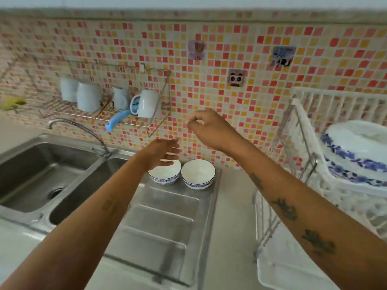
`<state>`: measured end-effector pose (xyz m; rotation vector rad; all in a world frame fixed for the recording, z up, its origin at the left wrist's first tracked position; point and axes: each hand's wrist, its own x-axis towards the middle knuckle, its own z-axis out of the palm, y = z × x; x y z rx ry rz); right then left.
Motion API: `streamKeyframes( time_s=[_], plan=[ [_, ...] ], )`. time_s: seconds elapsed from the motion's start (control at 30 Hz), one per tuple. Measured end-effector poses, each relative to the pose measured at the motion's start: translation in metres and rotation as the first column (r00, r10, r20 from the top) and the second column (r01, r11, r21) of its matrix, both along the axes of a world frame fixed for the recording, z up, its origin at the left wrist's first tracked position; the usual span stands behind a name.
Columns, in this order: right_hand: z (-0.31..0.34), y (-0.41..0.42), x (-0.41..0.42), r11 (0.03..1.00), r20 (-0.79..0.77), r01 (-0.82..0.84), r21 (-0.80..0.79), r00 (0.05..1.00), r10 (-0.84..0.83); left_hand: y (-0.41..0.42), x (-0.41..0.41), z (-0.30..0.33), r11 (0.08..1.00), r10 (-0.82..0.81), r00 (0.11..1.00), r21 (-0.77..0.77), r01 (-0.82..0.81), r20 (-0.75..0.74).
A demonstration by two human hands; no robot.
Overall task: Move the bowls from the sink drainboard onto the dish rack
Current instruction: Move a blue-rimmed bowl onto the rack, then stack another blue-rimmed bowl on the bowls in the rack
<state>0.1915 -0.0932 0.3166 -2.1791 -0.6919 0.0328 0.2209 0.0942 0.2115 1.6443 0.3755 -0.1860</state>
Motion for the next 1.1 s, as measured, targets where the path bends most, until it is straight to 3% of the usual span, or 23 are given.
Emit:
streamKeyframes(
  time_s=[0.17,0.33,0.53,0.67,0.87,1.1],
  plan=[
    [-0.060,0.033,0.052,0.994,-0.281,0.110,-0.008,0.954,-0.108,0.029,0.018,-0.054,0.997,-0.031,0.982,-0.078,0.017,-0.184],
    [-0.133,0.031,0.108,0.939,-0.546,0.341,-0.039,0.780,-0.306,0.024,0.040,-0.113,0.977,-0.066,0.936,-0.214,-0.010,-0.345],
    [-0.229,0.020,0.139,0.808,-0.690,0.580,-0.098,0.545,-0.476,0.004,0.067,-0.177,0.950,-0.061,0.881,-0.298,-0.093,-0.470],
    [-0.263,0.023,0.139,0.747,-0.756,0.653,-0.127,0.423,-0.499,-0.009,0.084,-0.197,0.937,0.000,0.867,-0.302,-0.174,-0.498],
    [-0.288,0.025,0.155,0.745,-0.756,0.661,-0.094,0.439,-0.485,-0.021,0.107,-0.204,0.792,0.018,0.862,-0.519,-0.321,-0.506],
    [-0.310,0.027,0.157,0.744,-0.712,0.668,-0.019,0.513,-0.479,-0.027,0.110,-0.214,0.784,0.078,0.913,-0.541,-0.305,-0.402]
  ],
)
